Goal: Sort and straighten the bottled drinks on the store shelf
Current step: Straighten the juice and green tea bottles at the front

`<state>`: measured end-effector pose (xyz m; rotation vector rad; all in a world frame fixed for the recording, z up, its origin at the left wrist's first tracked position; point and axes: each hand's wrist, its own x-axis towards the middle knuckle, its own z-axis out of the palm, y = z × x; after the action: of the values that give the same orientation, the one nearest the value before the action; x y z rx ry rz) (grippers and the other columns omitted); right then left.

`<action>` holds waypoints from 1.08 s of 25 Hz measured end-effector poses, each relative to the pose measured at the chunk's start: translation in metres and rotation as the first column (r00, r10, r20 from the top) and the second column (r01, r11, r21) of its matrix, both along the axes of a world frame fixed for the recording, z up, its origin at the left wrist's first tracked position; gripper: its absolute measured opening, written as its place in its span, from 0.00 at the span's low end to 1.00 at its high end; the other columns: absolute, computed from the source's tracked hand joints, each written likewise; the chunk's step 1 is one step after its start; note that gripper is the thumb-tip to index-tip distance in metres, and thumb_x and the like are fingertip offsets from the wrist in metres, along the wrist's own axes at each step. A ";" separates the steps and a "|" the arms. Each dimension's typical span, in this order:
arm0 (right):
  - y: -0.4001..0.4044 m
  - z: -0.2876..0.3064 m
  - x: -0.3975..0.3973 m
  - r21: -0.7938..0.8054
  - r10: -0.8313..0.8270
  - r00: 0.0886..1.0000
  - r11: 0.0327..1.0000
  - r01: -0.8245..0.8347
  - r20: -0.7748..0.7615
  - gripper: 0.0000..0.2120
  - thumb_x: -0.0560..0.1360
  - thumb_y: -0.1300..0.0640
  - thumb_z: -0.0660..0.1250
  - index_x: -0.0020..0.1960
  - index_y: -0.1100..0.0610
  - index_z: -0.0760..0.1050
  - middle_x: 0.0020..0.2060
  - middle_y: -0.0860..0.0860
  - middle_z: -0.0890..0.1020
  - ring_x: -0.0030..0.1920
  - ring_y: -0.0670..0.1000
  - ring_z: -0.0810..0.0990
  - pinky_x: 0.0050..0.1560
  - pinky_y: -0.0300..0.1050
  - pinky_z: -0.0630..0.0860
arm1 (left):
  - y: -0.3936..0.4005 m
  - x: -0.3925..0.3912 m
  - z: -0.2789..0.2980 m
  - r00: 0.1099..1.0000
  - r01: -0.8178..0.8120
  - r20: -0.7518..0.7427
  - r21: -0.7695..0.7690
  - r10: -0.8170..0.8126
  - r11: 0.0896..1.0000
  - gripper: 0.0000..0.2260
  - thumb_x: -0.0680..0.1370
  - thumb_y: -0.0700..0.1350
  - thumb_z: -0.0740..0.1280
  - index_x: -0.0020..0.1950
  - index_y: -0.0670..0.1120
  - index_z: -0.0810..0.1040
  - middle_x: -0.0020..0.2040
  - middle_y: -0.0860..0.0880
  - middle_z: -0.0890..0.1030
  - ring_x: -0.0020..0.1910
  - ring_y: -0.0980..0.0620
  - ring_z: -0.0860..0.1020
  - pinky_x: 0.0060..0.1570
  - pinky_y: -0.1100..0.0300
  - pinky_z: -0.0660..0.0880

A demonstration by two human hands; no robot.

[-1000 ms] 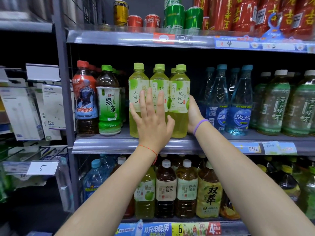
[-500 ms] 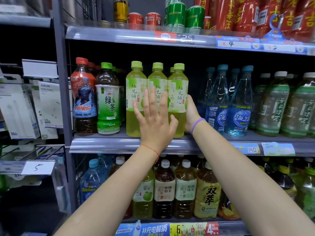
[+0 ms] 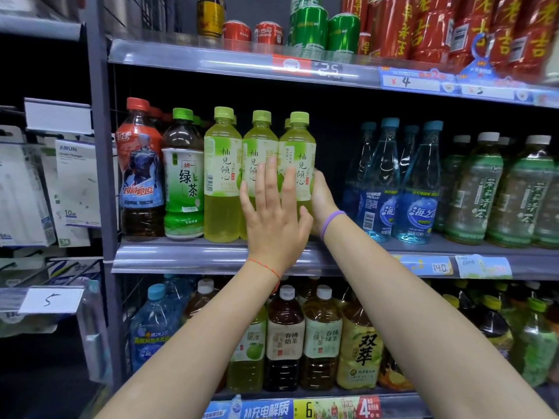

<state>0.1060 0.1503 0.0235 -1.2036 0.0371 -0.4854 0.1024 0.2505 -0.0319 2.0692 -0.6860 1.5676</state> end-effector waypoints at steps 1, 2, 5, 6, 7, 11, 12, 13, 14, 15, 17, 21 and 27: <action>-0.001 0.001 -0.004 -0.062 -0.044 0.999 0.997 0.043 -0.029 0.22 0.82 0.43 0.52 0.48 0.53 0.81 0.41 0.52 0.85 0.43 0.52 0.83 0.47 0.45 0.78 | -0.002 -0.001 0.000 1.000 0.010 0.010 -0.005 -0.010 1.000 0.30 0.75 0.50 0.62 0.76 0.43 0.65 0.78 0.37 0.63 0.77 0.38 0.61 0.73 0.35 0.57; -0.002 0.003 -0.010 -0.141 -0.120 0.991 0.984 0.112 -0.056 0.21 0.82 0.44 0.53 0.47 0.53 0.81 0.40 0.52 0.85 0.44 0.51 0.83 0.49 0.46 0.78 | -0.005 -0.004 0.000 0.999 0.039 0.033 -0.013 -0.038 0.999 0.29 0.75 0.50 0.63 0.76 0.43 0.66 0.77 0.37 0.64 0.77 0.38 0.61 0.73 0.35 0.58; -0.007 0.013 -0.039 -0.373 -0.356 0.933 0.859 0.350 0.057 0.16 0.81 0.52 0.57 0.43 0.56 0.81 0.37 0.48 0.83 0.39 0.45 0.80 0.44 0.44 0.76 | -0.021 -0.016 0.003 0.967 0.225 0.136 -0.043 -0.217 0.973 0.26 0.74 0.45 0.64 0.72 0.41 0.72 0.74 0.37 0.68 0.74 0.38 0.65 0.72 0.40 0.61; -0.014 0.015 -0.051 -0.433 -0.406 0.899 0.790 0.435 0.163 0.14 0.79 0.55 0.59 0.43 0.58 0.81 0.36 0.48 0.82 0.37 0.44 0.80 0.41 0.43 0.76 | -0.029 -0.023 0.005 0.943 0.300 0.164 -0.048 -0.289 0.953 0.24 0.73 0.44 0.64 0.70 0.41 0.73 0.73 0.37 0.70 0.73 0.38 0.66 0.70 0.43 0.63; -0.023 0.017 -0.062 -0.492 -0.444 0.853 0.698 0.521 0.274 0.12 0.77 0.58 0.60 0.41 0.58 0.81 0.36 0.48 0.82 0.37 0.45 0.79 0.41 0.44 0.76 | -0.039 -0.030 0.007 0.917 0.369 0.179 -0.047 -0.356 0.928 0.24 0.73 0.43 0.63 0.69 0.42 0.73 0.71 0.38 0.72 0.70 0.38 0.68 0.68 0.46 0.64; -0.089 0.015 -0.115 -0.494 -0.590 0.514 0.214 0.843 0.623 0.08 0.74 0.60 0.60 0.48 0.58 0.77 0.43 0.51 0.78 0.45 0.53 0.76 0.48 0.47 0.73 | -0.091 -0.056 0.018 0.855 0.515 0.008 -0.124 -0.518 0.848 0.24 0.73 0.46 0.64 0.68 0.39 0.72 0.69 0.37 0.71 0.68 0.37 0.70 0.67 0.49 0.65; -0.103 0.013 -0.124 -0.446 -0.627 0.442 0.165 0.880 0.641 0.10 0.73 0.60 0.61 0.53 0.60 0.75 0.46 0.52 0.76 0.48 0.55 0.75 0.51 0.49 0.72 | -0.100 -0.058 0.022 0.842 0.514 -0.082 -0.178 -0.533 0.839 0.27 0.73 0.47 0.65 0.70 0.39 0.70 0.70 0.38 0.69 0.69 0.38 0.68 0.68 0.50 0.63; -0.119 0.011 -0.130 -0.439 -0.670 0.419 0.152 0.886 0.613 0.13 0.73 0.60 0.61 0.57 0.61 0.73 0.50 0.53 0.74 0.51 0.56 0.73 0.54 0.50 0.71 | -0.109 -0.057 0.026 0.817 0.508 -0.176 -0.227 -0.549 0.831 0.30 0.73 0.48 0.66 0.72 0.39 0.68 0.71 0.38 0.68 0.70 0.39 0.67 0.69 0.51 0.62; -0.135 0.010 -0.134 -0.483 -0.713 0.449 0.176 0.858 0.538 0.17 0.74 0.59 0.62 0.61 0.62 0.70 0.54 0.55 0.72 0.55 0.56 0.72 0.57 0.49 0.69 | -0.119 -0.056 0.029 0.775 0.509 -0.268 -0.274 -0.573 0.816 0.33 0.73 0.49 0.68 0.75 0.39 0.65 0.72 0.39 0.66 0.71 0.40 0.66 0.70 0.53 0.61; -0.150 0.008 -0.137 -0.551 -0.747 0.506 0.226 0.803 0.431 0.19 0.76 0.57 0.63 0.65 0.62 0.68 0.59 0.56 0.72 0.58 0.56 0.71 0.59 0.48 0.68 | -0.127 -0.056 0.034 0.716 0.516 -0.348 -0.322 -0.606 0.794 0.35 0.73 0.49 0.70 0.76 0.40 0.62 0.73 0.39 0.65 0.72 0.41 0.64 0.70 0.55 0.60; -0.175 0.009 -0.134 -0.604 -0.739 0.641 0.419 0.678 0.206 0.22 0.80 0.51 0.61 0.69 0.61 0.66 0.64 0.57 0.72 0.59 0.55 0.71 0.57 0.46 0.67 | -0.141 -0.056 0.043 0.580 0.511 -0.412 -0.488 -0.702 0.708 0.36 0.75 0.49 0.71 0.78 0.42 0.59 0.74 0.40 0.63 0.73 0.43 0.64 0.68 0.59 0.59; -0.205 0.019 -0.115 -0.347 -0.472 0.879 0.838 0.421 -0.074 0.31 0.80 0.36 0.51 0.78 0.51 0.60 0.74 0.50 0.66 0.72 0.53 0.67 0.73 0.52 0.61 | -0.162 -0.054 0.066 0.330 0.358 -0.357 -0.809 -0.874 0.466 0.28 0.79 0.54 0.64 0.76 0.45 0.64 0.73 0.43 0.68 0.69 0.45 0.69 0.69 0.56 0.64; -0.244 0.007 -0.066 -0.098 -0.228 0.965 0.971 0.217 -0.125 0.35 0.67 0.28 0.58 0.62 0.51 0.78 0.61 0.53 0.81 0.61 0.57 0.79 0.68 0.58 0.71 | -0.180 -0.007 0.064 0.070 0.118 -0.296 -0.946 -0.953 0.303 0.28 0.72 0.67 0.58 0.56 0.45 0.79 0.55 0.42 0.84 0.48 0.43 0.83 0.55 0.49 0.80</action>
<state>0.0397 -0.0937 0.0309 -1.3206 0.2741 -0.6056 0.0956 0.0701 0.0322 1.1943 -0.2886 -0.0940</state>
